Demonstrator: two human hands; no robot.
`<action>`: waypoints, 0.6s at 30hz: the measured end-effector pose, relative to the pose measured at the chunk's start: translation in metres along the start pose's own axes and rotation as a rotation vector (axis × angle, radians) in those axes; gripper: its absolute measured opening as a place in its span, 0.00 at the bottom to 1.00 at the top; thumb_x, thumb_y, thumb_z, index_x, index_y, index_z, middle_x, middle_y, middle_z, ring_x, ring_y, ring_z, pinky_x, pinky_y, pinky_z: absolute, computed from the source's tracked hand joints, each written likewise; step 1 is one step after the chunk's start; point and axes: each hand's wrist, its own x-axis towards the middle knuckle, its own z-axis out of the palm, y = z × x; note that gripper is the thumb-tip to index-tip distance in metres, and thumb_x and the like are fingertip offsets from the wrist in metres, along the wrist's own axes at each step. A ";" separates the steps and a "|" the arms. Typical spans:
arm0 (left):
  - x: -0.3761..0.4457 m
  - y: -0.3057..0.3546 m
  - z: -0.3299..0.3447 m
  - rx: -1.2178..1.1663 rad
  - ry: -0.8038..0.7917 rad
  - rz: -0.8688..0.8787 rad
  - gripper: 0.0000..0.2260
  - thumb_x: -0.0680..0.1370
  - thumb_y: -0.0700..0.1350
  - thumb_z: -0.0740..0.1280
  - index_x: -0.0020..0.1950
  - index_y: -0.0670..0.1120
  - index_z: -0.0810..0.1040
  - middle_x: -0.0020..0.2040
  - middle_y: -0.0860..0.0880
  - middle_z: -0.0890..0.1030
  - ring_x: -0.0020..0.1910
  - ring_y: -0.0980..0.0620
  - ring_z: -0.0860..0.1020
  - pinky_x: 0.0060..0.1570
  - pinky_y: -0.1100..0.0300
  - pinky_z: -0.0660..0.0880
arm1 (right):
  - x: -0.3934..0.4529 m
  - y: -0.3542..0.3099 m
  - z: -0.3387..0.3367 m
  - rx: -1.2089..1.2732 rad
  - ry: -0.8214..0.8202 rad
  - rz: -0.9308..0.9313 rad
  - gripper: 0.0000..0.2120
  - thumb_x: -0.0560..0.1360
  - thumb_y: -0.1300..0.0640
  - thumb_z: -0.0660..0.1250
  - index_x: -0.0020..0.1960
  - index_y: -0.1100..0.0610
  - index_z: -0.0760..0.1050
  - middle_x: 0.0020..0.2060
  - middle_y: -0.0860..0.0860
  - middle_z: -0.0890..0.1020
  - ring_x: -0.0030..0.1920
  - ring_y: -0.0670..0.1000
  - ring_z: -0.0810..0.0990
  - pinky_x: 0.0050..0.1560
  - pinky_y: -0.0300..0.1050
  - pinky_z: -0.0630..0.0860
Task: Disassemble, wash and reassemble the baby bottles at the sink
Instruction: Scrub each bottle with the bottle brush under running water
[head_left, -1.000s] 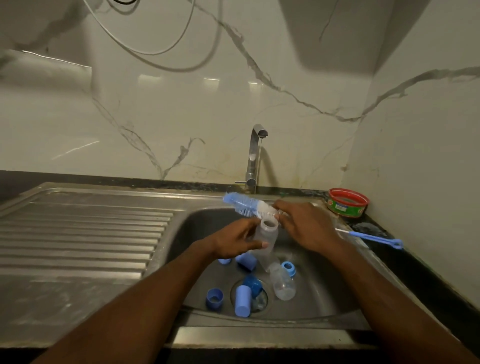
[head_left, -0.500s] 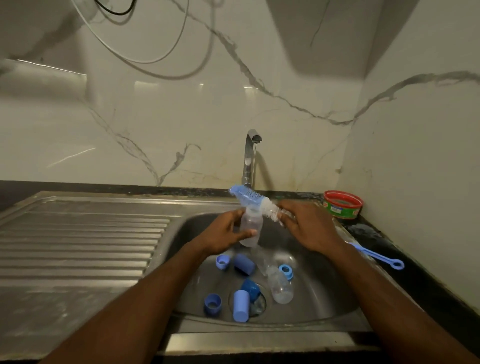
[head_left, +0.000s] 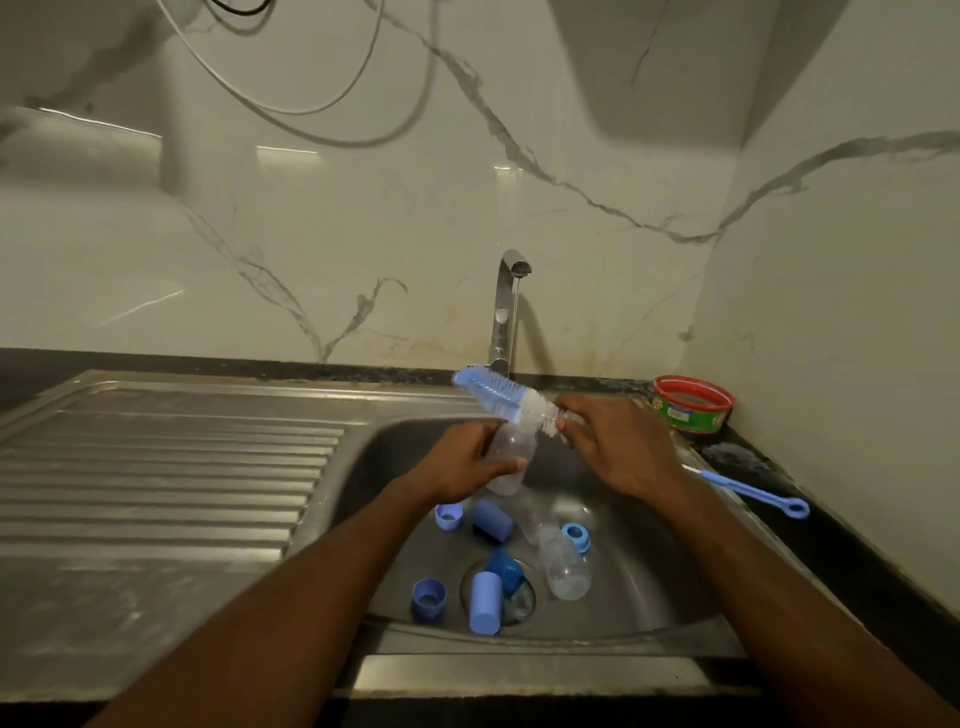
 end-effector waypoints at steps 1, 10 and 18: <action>0.000 -0.004 -0.001 0.039 0.072 -0.054 0.21 0.76 0.57 0.73 0.64 0.48 0.77 0.57 0.51 0.81 0.53 0.57 0.80 0.58 0.53 0.79 | -0.002 0.001 -0.001 -0.018 -0.003 -0.007 0.12 0.83 0.46 0.60 0.64 0.43 0.75 0.52 0.48 0.83 0.50 0.51 0.81 0.48 0.48 0.76; -0.001 0.011 0.003 0.256 0.159 -0.146 0.31 0.66 0.64 0.79 0.65 0.52 0.78 0.52 0.57 0.78 0.49 0.59 0.75 0.53 0.63 0.72 | 0.006 -0.025 0.014 -0.002 -0.047 0.138 0.14 0.81 0.46 0.63 0.65 0.46 0.74 0.55 0.50 0.82 0.53 0.53 0.80 0.55 0.54 0.79; 0.000 -0.008 -0.008 0.147 0.250 -0.327 0.24 0.70 0.69 0.72 0.51 0.49 0.81 0.44 0.52 0.84 0.41 0.57 0.81 0.48 0.57 0.81 | -0.008 -0.021 0.017 0.069 0.022 0.108 0.13 0.81 0.50 0.64 0.65 0.49 0.75 0.53 0.52 0.84 0.49 0.52 0.81 0.49 0.49 0.79</action>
